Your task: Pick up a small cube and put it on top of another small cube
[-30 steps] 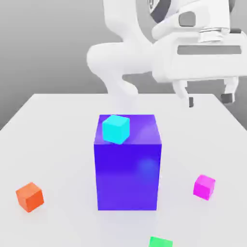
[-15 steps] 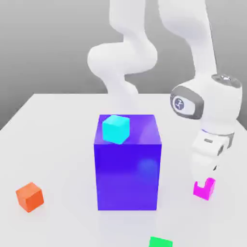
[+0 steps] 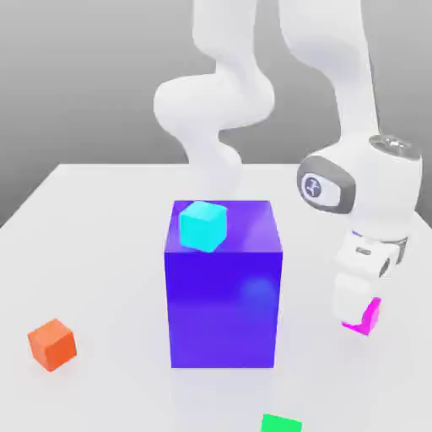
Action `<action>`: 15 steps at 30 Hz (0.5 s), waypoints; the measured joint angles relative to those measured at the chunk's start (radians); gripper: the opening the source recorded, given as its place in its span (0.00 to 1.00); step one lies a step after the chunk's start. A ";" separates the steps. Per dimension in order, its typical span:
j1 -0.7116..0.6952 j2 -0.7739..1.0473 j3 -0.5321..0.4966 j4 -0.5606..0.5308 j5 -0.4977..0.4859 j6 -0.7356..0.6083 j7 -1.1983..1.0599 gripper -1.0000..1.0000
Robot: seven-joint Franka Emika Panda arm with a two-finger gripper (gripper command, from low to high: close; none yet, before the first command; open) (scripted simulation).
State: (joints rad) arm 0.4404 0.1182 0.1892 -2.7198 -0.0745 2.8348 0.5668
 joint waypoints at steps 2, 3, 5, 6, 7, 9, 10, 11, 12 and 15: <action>-0.035 0.006 -0.024 0.055 0.019 -0.049 -0.027 0.00; -0.055 0.016 -0.040 0.089 0.026 -0.072 -0.040 0.00; -0.096 0.039 -0.074 0.159 0.038 -0.119 -0.065 0.00; -0.117 0.051 -0.091 0.195 0.044 -0.143 -0.078 0.00; -0.138 0.064 -0.108 0.231 0.050 -0.166 -0.091 0.00; -0.181 0.089 -0.142 0.303 0.062 -0.213 -0.116 0.00; -0.202 0.101 -0.159 0.340 0.068 -0.237 -0.129 0.00; -0.224 0.114 -0.175 0.375 0.074 -0.259 -0.142 0.00; -0.245 0.126 -0.193 0.412 0.080 -0.284 -0.155 0.00; -0.267 0.212 -0.207 0.451 0.089 -0.237 -0.169 0.00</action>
State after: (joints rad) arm 0.1731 0.3307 -0.0175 -2.2686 0.0145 2.5982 0.3976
